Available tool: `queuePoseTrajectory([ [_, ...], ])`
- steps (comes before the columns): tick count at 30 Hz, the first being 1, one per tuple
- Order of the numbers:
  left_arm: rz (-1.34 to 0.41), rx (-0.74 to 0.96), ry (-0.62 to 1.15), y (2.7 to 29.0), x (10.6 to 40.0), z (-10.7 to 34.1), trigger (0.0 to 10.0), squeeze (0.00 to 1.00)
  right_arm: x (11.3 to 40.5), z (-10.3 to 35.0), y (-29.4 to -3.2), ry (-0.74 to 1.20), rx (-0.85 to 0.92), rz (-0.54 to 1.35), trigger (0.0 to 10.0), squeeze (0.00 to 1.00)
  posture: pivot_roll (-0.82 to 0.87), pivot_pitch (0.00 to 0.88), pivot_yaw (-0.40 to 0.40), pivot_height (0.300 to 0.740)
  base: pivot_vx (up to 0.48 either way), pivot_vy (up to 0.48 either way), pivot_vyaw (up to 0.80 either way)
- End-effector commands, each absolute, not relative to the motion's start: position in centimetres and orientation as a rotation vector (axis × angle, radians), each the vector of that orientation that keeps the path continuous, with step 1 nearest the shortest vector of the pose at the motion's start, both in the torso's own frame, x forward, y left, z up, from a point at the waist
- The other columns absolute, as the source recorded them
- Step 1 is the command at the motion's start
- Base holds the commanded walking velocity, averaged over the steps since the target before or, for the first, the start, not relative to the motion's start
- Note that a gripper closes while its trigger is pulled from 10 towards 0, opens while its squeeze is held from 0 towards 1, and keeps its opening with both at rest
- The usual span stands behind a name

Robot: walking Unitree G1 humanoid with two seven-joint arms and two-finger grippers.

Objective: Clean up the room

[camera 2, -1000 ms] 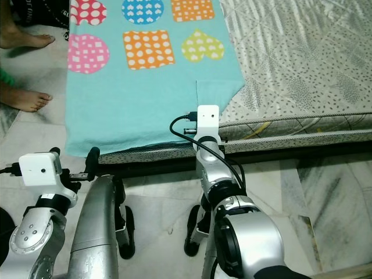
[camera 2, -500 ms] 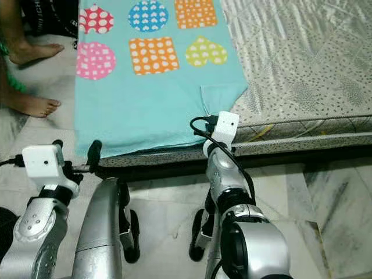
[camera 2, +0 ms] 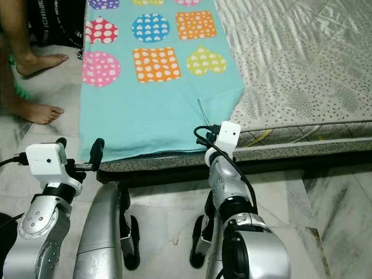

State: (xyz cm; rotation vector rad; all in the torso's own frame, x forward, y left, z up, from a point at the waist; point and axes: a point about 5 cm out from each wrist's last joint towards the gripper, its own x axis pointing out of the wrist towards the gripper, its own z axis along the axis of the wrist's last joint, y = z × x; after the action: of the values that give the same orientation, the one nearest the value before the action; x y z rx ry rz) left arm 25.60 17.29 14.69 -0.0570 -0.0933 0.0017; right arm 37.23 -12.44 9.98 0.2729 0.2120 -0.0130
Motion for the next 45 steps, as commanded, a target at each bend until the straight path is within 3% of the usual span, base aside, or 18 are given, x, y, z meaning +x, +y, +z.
queuePoseTrajectory([
  [1,0.004,-0.060,-0.080,17.4,25.4,14.3,10.0,0.00,36.1,7.8,-12.6,0.294,0.252,-0.025,10.0,1.00,0.20,0.279,-0.017,0.546,0.000,0.000,0.00],
  [17,0.019,-0.053,-0.113,17.7,25.5,14.6,10.0,0.00,36.4,10.0,-13.5,0.118,0.119,0.008,10.0,1.00,0.18,0.260,-0.023,0.546,0.000,0.000,0.00],
  [23,0.022,-0.045,-0.121,18.3,24.9,14.7,10.0,0.00,35.1,10.8,-14.3,0.011,0.111,0.049,10.0,1.00,0.16,0.249,-0.024,0.546,0.000,0.000,0.00],
  [36,0.014,-0.049,-0.101,18.0,24.5,13.8,10.0,0.00,31.7,11.3,-14.7,-0.025,0.120,0.139,10.0,1.00,0.12,0.209,-0.018,0.546,0.000,0.000,0.00],
  [37,0.012,-0.051,-0.101,18.0,24.5,13.8,10.0,0.00,31.6,11.4,-14.6,-0.027,0.121,0.146,10.0,0.91,0.11,0.209,-0.016,0.546,0.000,0.000,0.00],
  [38,0.004,-0.054,-0.102,17.8,24.7,13.7,10.0,0.00,31.6,11.6,-14.3,-0.027,0.121,0.155,10.0,0.00,0.11,0.209,-0.015,0.546,0.000,0.000,0.00],
  [45,-0.011,-0.061,-0.117,17.4,25.4,14.0,10.0,0.00,31.6,13.1,-13.3,-0.062,0.180,0.217,10.0,0.00,0.11,0.202,-0.012,0.546,0.000,0.000,0.00],
])
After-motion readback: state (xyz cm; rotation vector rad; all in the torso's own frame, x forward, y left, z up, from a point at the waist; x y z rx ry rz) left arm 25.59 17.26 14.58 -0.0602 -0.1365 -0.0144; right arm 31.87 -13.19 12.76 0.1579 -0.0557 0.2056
